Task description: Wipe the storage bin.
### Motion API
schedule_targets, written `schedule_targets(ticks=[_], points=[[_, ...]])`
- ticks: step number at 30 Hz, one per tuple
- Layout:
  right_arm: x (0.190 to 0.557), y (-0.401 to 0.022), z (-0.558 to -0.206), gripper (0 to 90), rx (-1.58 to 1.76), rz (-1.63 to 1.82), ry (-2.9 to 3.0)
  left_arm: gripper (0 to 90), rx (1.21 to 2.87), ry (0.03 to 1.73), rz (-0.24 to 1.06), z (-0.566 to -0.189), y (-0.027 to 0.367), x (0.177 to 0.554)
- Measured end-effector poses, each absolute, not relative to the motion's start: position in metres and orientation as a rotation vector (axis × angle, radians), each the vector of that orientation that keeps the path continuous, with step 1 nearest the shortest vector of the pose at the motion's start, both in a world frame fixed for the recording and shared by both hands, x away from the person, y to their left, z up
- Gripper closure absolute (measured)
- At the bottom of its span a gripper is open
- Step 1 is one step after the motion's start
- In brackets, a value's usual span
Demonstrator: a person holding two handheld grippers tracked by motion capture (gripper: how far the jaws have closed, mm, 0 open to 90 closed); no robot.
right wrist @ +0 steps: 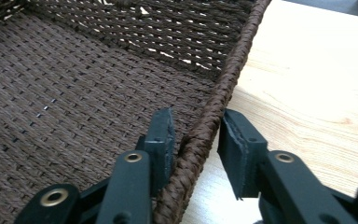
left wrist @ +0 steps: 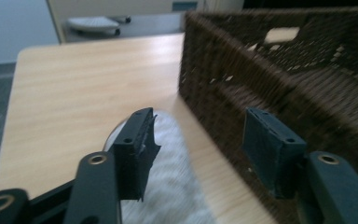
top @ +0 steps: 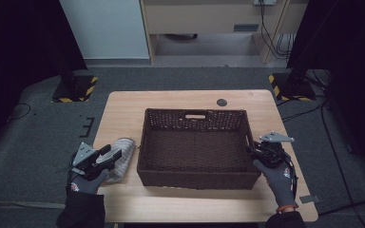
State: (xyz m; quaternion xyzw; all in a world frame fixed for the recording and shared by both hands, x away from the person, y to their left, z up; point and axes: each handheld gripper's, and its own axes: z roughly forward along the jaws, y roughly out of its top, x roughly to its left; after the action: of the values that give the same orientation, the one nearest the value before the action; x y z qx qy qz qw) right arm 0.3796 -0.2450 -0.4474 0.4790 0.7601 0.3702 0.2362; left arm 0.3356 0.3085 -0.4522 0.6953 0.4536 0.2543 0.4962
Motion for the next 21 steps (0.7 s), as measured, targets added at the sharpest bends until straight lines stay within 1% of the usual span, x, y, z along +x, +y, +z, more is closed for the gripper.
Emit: schedule_targets(ticks=[3,5,8,10,13,21], points=[[0.376,-0.244,-0.445,58.0,1.311,1.005,2.079,45.8,1.682,1.066,0.618,-0.44,0.298,0.34],[0.373,-0.244,-0.443,57.5,1.3,1.02,2.072,46.4,1.676,1.052,0.613,-0.433,0.289,0.344],[0.366,-0.245,-0.437,59.6,1.305,1.051,2.061,46.9,1.677,1.036,0.609,-0.425,0.278,0.351],[0.365,-0.245,-0.437,63.2,1.302,1.043,2.077,47.1,1.667,1.042,0.604,-0.422,0.272,0.355],[0.366,-0.245,-0.439,65.1,1.317,1.027,2.074,47.8,1.651,1.055,0.575,-0.425,0.262,0.361],[0.372,-0.242,-0.441,66.9,1.311,1.002,2.061,48.4,1.736,1.044,0.538,-0.441,0.245,0.366]])
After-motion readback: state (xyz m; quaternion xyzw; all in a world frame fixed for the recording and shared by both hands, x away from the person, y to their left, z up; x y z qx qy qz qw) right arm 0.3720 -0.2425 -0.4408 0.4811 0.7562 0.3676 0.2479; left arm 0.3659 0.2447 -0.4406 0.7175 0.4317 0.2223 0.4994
